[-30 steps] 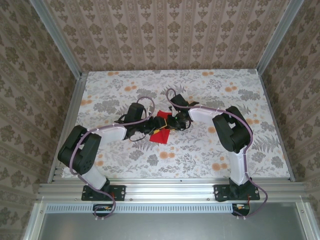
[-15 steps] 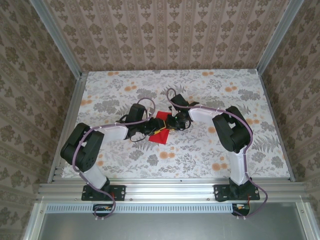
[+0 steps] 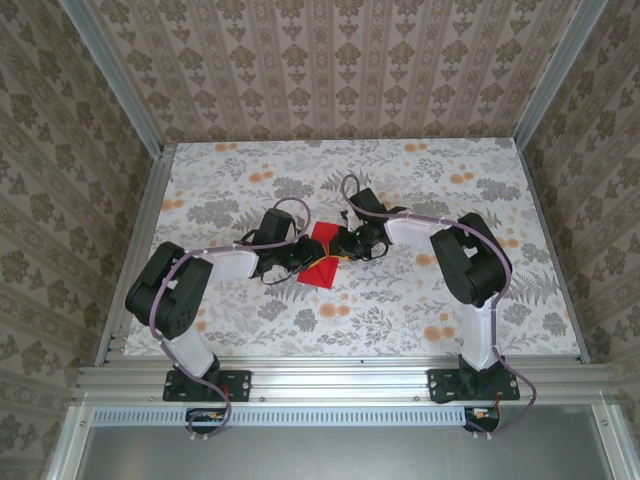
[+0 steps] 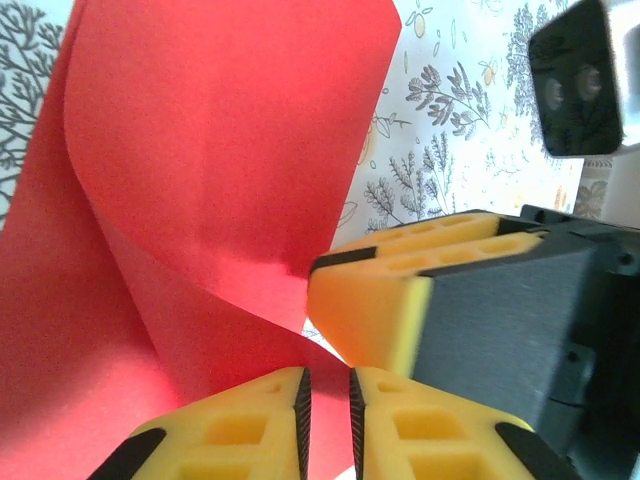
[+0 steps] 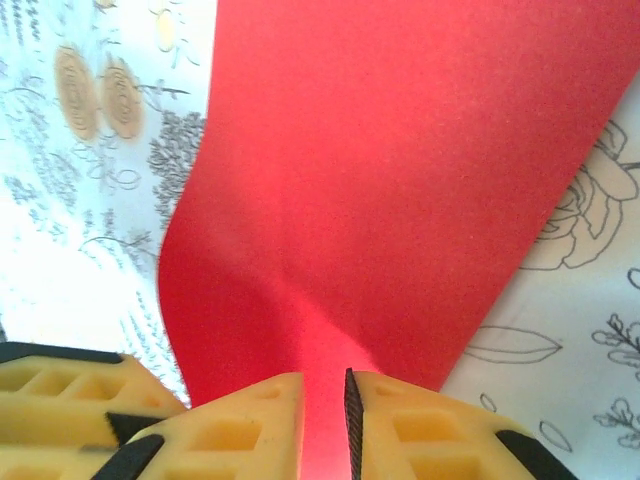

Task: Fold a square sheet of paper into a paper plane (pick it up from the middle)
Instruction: Fold the triangle a second time at the center of the table.

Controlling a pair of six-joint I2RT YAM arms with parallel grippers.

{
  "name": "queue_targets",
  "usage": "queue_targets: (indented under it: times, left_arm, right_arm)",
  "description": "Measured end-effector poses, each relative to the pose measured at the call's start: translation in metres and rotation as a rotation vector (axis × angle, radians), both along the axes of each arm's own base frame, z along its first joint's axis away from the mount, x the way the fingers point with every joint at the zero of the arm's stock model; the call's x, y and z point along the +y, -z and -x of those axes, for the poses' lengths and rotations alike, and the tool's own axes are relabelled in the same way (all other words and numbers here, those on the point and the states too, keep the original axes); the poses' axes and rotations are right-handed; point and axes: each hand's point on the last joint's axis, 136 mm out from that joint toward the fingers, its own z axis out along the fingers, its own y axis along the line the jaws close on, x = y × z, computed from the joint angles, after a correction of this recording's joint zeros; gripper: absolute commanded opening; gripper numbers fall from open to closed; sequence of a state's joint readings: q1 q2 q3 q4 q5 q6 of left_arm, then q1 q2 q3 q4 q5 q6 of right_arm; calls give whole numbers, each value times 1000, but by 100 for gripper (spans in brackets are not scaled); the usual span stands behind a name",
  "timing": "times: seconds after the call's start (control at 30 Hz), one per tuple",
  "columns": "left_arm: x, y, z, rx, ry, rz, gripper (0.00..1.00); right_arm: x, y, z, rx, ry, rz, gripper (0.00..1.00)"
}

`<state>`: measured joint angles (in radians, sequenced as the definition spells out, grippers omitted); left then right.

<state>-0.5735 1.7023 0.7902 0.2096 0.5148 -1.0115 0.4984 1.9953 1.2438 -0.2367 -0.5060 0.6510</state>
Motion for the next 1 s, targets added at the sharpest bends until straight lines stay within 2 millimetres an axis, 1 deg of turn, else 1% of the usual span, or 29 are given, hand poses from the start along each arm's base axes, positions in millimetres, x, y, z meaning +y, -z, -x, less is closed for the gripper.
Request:
queue_targets:
  times: [0.23,0.33,0.53,0.63,0.8,0.93,1.0]
  left_arm:
    - [2,3,-2,-3,-11,-12,10]
    - [2,6,-2,2,-12,-18,10]
    - [2,9,-2,8,-13,-22,10]
    - [2,9,-2,8,-13,-23,10]
    - [2,9,-2,8,-13,-23,10]
    - [2,9,-2,8,-13,-23,10]
    - [2,9,-2,8,-13,-23,10]
  right_arm:
    - [3,-18,-1,-44,-1,-57,19]
    - [5,-21,-1,-52,-8,-75,22]
    - [5,-20,2,-46,-14,-82,22]
    - [4,-17,5,-36,-16,-80,26]
    - [1,-11,11,-15,-21,-66,28]
    - [2,-11,15,-6,-32,-76,25]
    - [3,-12,16,-2,-38,-85,21]
